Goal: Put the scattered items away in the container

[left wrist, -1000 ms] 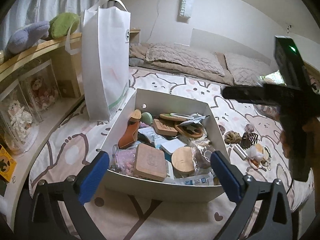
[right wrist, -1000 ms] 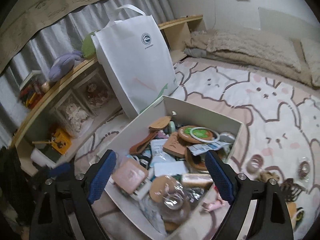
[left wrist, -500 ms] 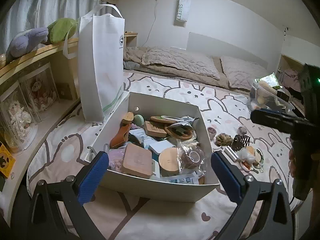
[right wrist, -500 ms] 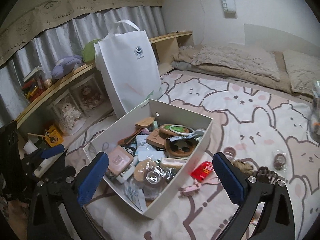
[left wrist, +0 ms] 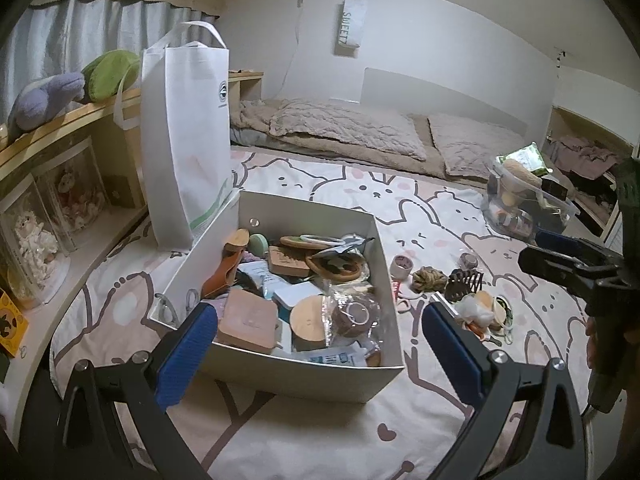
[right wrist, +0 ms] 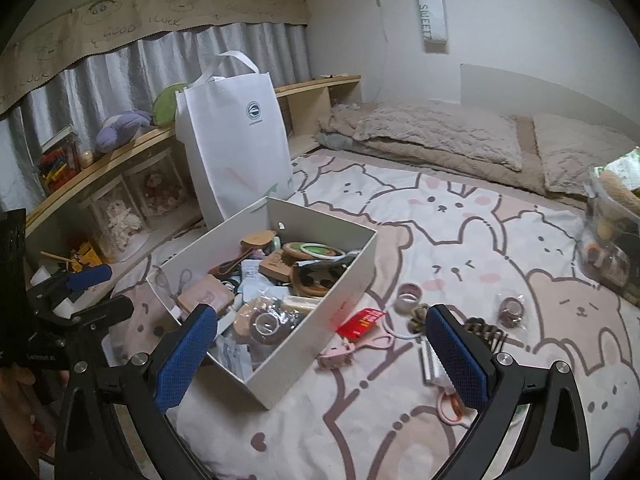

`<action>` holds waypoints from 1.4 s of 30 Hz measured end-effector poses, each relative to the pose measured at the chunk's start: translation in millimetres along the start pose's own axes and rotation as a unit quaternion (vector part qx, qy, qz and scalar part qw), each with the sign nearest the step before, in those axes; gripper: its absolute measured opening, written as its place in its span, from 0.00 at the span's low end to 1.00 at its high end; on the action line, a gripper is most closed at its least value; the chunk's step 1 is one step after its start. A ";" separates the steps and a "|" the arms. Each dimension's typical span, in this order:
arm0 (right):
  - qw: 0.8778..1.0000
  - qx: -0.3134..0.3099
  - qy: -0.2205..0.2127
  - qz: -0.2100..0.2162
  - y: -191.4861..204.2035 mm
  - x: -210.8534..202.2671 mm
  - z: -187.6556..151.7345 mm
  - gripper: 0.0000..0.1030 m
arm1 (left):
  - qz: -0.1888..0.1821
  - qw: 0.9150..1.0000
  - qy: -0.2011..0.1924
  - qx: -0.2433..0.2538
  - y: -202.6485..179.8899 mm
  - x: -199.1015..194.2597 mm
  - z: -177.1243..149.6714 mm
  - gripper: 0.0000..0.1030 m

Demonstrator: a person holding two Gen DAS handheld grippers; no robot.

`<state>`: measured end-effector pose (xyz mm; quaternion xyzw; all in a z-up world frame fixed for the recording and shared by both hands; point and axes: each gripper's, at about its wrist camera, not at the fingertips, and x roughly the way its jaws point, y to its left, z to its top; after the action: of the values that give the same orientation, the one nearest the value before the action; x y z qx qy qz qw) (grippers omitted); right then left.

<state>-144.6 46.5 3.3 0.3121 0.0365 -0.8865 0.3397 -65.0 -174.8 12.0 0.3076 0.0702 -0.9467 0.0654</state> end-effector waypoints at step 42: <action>0.984 0.096 -0.017 -0.151 -140.6 -93.0 -87.2 1.00 | -0.105 0.993 0.033 0.052 -139.1 48.7 -16.9 1.00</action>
<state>-133.0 232.3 -33.7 0.3190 -0.0077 -0.9321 0.1714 -117.5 -39.3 -17.5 0.3322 0.0549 -0.9401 -0.0526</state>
